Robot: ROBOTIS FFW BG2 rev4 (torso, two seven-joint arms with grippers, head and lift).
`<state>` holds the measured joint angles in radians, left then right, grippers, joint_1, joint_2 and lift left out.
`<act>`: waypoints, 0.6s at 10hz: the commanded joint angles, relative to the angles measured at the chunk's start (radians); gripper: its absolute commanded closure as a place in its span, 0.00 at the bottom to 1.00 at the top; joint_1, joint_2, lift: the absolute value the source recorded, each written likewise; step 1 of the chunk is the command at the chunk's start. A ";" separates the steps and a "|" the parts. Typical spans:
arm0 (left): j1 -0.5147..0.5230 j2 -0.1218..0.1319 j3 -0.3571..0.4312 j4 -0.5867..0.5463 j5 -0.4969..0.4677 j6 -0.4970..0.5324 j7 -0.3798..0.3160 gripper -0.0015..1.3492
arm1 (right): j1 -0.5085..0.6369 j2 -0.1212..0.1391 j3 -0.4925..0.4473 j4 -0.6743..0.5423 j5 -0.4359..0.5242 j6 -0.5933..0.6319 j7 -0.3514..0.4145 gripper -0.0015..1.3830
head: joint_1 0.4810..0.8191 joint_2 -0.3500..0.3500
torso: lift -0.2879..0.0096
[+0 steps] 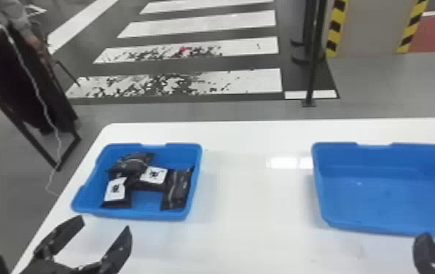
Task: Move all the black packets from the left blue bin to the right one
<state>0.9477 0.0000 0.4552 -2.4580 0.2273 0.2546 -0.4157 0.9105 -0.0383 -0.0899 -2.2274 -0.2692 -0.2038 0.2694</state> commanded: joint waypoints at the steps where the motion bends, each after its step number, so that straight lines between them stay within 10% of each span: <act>1: 0.000 -0.003 -0.001 0.000 0.000 0.001 0.000 0.10 | 0.000 0.000 0.000 0.000 0.000 0.000 0.001 0.10 | 0.63 0.79 | 0.50; 6: 0.000 -0.003 -0.001 0.002 0.002 0.001 0.000 0.10 | 0.000 0.000 0.000 0.003 -0.002 0.000 -0.001 0.10 | 0.63 0.79 | 0.50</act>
<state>0.9473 0.0000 0.4546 -2.4557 0.2290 0.2552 -0.4157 0.9105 -0.0383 -0.0898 -2.2273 -0.2712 -0.2038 0.2697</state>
